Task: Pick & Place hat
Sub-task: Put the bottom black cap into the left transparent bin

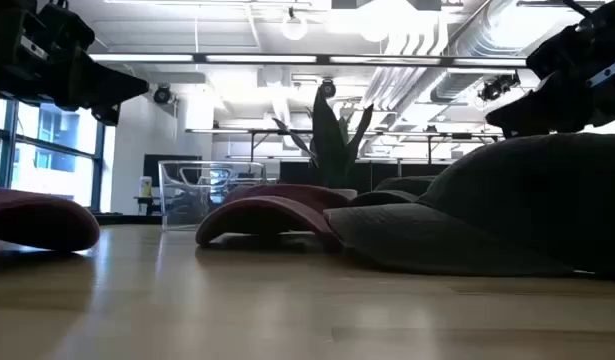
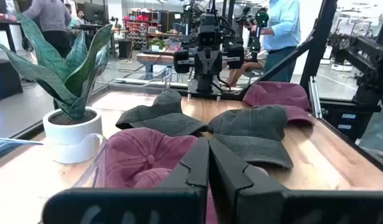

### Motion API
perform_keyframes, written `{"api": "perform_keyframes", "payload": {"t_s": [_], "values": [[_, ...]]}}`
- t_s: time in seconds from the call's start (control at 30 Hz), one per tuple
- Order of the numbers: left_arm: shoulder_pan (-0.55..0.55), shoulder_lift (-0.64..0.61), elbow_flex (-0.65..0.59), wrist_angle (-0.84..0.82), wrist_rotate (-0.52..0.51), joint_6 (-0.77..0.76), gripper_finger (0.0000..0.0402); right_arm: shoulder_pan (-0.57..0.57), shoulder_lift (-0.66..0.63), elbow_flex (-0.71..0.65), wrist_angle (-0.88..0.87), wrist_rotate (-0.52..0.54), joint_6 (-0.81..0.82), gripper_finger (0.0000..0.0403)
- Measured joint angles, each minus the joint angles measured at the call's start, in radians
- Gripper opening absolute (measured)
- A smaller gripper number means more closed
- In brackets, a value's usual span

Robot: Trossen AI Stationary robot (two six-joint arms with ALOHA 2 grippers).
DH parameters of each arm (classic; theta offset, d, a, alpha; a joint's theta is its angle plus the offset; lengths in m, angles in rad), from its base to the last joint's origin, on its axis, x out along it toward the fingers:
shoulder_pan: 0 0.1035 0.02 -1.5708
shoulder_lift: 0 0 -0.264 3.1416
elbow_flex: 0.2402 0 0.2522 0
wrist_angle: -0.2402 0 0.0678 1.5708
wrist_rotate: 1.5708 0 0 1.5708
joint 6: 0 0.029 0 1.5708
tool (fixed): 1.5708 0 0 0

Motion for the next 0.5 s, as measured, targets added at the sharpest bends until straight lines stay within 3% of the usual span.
{"api": "perform_keyframes", "payload": {"t_s": [0.13, 0.5], "values": [[0.0, 0.0, 0.0, -0.001, 0.0, -0.013, 0.0001, 0.0, -0.052, 0.0, -0.007, -0.046, -0.026, 0.0003], [0.0, 0.0, 0.0, -0.003, 0.003, -0.028, 0.0001, 0.002, -0.228, 0.0, -0.053, -0.052, -0.078, 0.0001]]}}
